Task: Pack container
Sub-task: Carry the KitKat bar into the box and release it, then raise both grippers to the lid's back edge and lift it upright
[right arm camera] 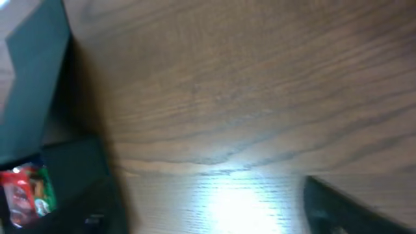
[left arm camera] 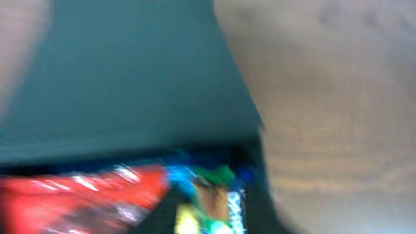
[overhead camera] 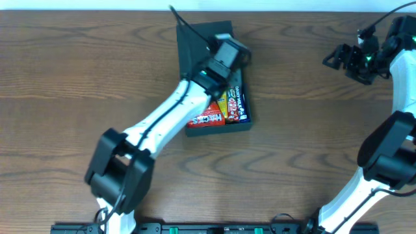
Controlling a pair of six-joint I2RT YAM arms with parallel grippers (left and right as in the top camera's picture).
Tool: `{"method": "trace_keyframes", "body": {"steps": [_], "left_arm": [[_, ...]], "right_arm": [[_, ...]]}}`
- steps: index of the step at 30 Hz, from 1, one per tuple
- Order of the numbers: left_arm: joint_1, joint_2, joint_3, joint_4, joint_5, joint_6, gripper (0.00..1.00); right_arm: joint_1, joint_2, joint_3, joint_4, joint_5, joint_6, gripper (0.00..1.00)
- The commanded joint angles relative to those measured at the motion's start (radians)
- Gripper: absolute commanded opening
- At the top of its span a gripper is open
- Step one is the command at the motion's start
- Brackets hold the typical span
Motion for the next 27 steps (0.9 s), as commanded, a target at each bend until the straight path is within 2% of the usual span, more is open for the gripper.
{"method": "trace_keyframes", "body": {"steps": [1,2,3,5,7,11,15,18,21,25,27], "left_arm": [[0.049,-0.076,-0.003,0.0,-0.186,0.173,0.05],[0.063,-0.085,-0.003,0.001,-0.199,0.201,0.05],[0.08,-0.092,-0.003,0.003,-0.202,0.231,0.06],[0.116,-0.093,-0.003,0.001,-0.202,0.25,0.06],[0.172,-0.087,-0.003,-0.016,-0.166,0.21,0.06],[0.323,-0.065,-0.003,-0.004,0.102,0.186,0.06],[0.506,0.0,-0.003,0.035,0.307,0.122,0.06],[0.595,0.087,-0.003,0.096,0.476,0.072,0.06],[0.62,0.185,0.003,0.223,0.599,0.017,0.05],[0.617,0.325,0.107,0.23,0.747,-0.051,0.05],[0.611,0.381,0.183,0.164,0.764,-0.053,0.05]], "right_arm": [[0.007,-0.026,0.014,0.0,-0.041,0.011,0.44],[0.01,-0.026,0.014,0.0,-0.046,0.031,0.25],[0.013,-0.026,0.014,0.0,-0.061,0.058,0.02],[0.024,-0.026,0.014,0.0,-0.088,0.087,0.02],[0.048,-0.026,0.014,0.001,-0.108,0.085,0.01],[0.133,-0.026,0.014,0.034,-0.108,0.077,0.01],[0.285,-0.024,0.014,0.194,-0.106,0.1,0.01],[0.369,0.003,0.014,0.367,-0.034,0.234,0.01],[0.396,0.088,0.014,0.513,-0.113,0.366,0.01],[0.395,0.224,0.022,0.632,-0.307,0.523,0.01],[0.395,0.27,0.029,0.636,-0.353,0.546,0.02]]}}
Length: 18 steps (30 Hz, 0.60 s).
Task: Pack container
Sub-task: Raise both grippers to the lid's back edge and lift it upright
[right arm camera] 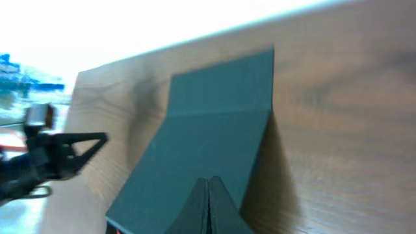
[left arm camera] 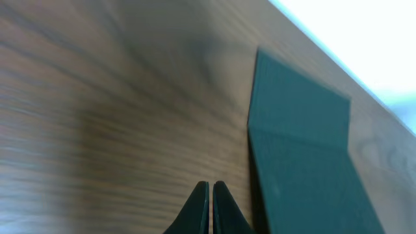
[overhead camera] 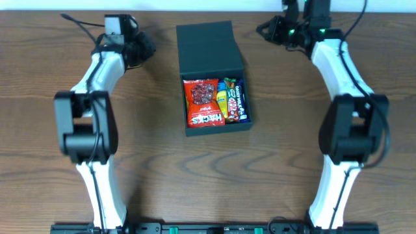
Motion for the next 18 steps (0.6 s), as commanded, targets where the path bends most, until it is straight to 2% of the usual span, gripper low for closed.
{"method": "trace_keyframes", "body": {"steps": [1,7,18], "left_arm": [[-0.013,0.072,0.129,-0.072,0.108,-0.037,0.05],[-0.037,0.09,0.151,-0.179,0.093,-0.034,0.05],[-0.14,0.093,0.15,-0.184,-0.022,-0.096,0.05]], "right_arm": [[-0.003,0.085,0.008,-0.012,-0.124,0.114,0.01],[-0.006,0.098,0.008,-0.048,-0.093,0.093,0.01],[-0.012,0.163,0.008,-0.076,-0.121,0.065,0.01]]}}
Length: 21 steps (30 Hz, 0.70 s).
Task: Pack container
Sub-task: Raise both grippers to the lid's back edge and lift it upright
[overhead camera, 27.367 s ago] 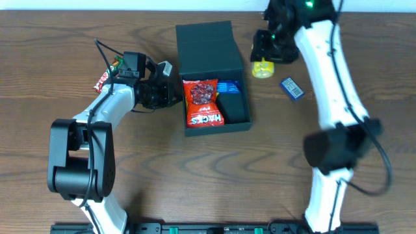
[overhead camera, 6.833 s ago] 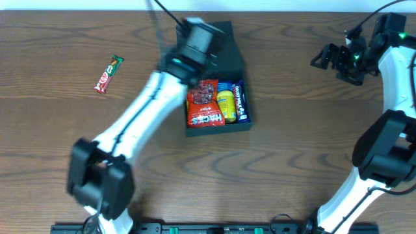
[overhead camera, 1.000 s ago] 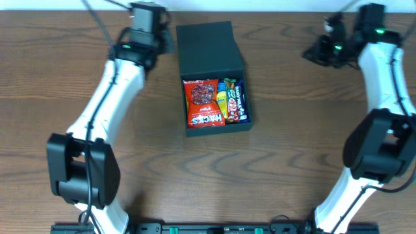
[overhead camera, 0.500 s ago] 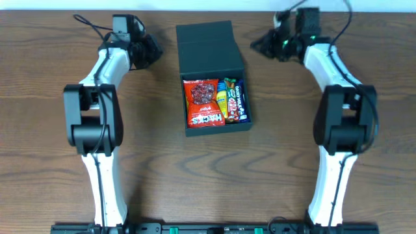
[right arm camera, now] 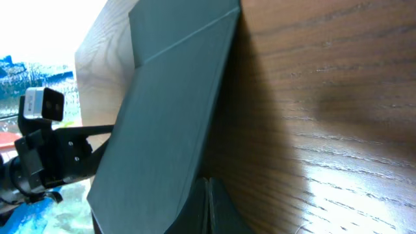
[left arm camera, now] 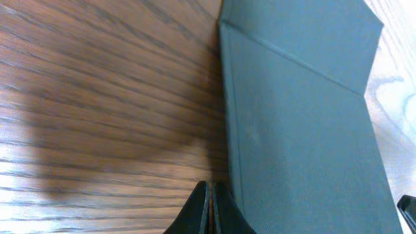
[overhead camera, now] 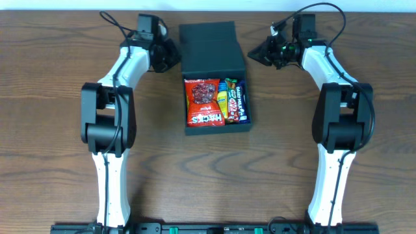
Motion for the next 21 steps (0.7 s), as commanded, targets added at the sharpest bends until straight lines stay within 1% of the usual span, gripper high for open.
{"method": "trace_keyframes", "body": {"steps": [1,12,21], "left_arm": [[0.001,0.0,0.019,-0.006,-0.028,-0.047,0.05],[0.001,0.0,0.019,-0.003,-0.028,-0.053,0.06],[0.001,0.0,0.019,-0.003,-0.028,-0.053,0.06]], "right_arm": [[-0.007,0.032,0.011,-0.001,-0.028,-0.015,0.01],[-0.004,0.035,0.011,0.002,-0.05,-0.016,0.01],[0.018,0.078,0.011,0.003,-0.106,-0.007,0.01]]}}
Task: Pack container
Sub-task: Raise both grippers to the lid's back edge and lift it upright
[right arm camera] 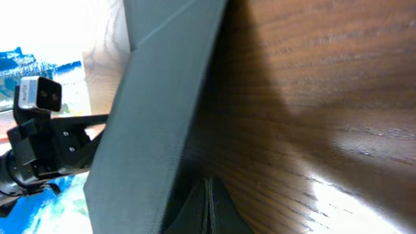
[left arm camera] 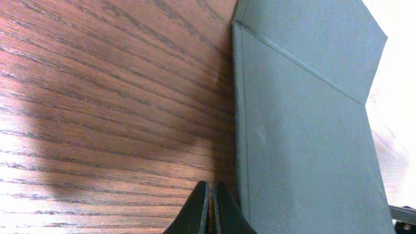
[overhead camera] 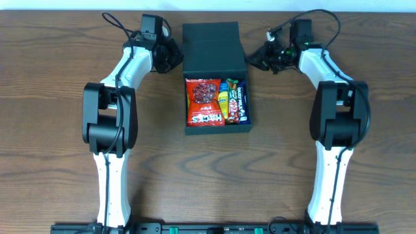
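Note:
A black box [overhead camera: 217,128] lies open at the table's middle, holding a red snack bag [overhead camera: 203,102] and candy bars [overhead camera: 234,103]. Its hinged lid [overhead camera: 212,50] lies back behind it. My left gripper [overhead camera: 174,60] is shut, tips at the lid's left edge [left arm camera: 242,149]; in the left wrist view the fingers [left arm camera: 209,207] meet with nothing between. My right gripper [overhead camera: 253,60] is shut too, at the lid's right edge [right arm camera: 156,130], its gripper [right arm camera: 208,201] tips low by the table.
Brown wooden table [overhead camera: 65,130] all around the box. The table's far edge runs just behind the lid. Both arms reach in from the front, left arm [overhead camera: 107,117] and right arm [overhead camera: 338,117].
Both shut grippers have come a little closer to the lid's side edges. The lid seems slightly more raised. The box contents are unchanged.
At first my left arm reached over the box and the right gripper was at the far right corner. Then both grippers stood shut beside the back of the lid, well apart from it. Then they were near its edges, and now at them.

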Controlling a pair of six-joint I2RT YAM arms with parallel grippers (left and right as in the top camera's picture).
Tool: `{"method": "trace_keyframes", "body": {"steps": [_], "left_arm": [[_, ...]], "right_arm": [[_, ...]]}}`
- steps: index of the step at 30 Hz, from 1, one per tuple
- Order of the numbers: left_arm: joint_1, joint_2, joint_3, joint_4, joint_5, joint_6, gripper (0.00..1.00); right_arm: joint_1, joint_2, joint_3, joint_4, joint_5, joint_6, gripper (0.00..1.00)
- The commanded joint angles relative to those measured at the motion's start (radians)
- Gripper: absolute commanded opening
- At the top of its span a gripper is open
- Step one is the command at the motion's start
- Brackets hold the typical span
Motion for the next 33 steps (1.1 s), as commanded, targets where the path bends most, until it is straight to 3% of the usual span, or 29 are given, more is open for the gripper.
{"method": "trace_keyframes", "body": {"steps": [1,11,19,23,26,33], "left_arm": [[0.006,0.0,0.019,-0.003,-0.018,-0.005,0.05],[0.01,0.0,0.019,0.066,-0.012,0.0,0.06],[0.04,-0.001,0.02,0.185,0.116,0.003,0.06],[0.064,-0.004,0.02,0.335,0.259,0.003,0.06],[0.078,-0.017,0.022,0.416,0.359,0.003,0.06],[0.085,-0.089,0.024,0.428,0.46,0.063,0.06]], "right_arm": [[0.016,0.026,0.011,0.002,-0.036,-0.008,0.01],[0.015,0.026,0.011,0.225,-0.245,-0.008,0.01],[0.005,0.026,0.011,0.46,-0.484,0.002,0.01],[-0.003,0.026,0.011,0.657,-0.603,0.116,0.01],[-0.01,0.026,0.011,0.888,-0.671,0.299,0.01],[-0.017,0.026,0.011,1.286,-0.671,0.658,0.02]]}}
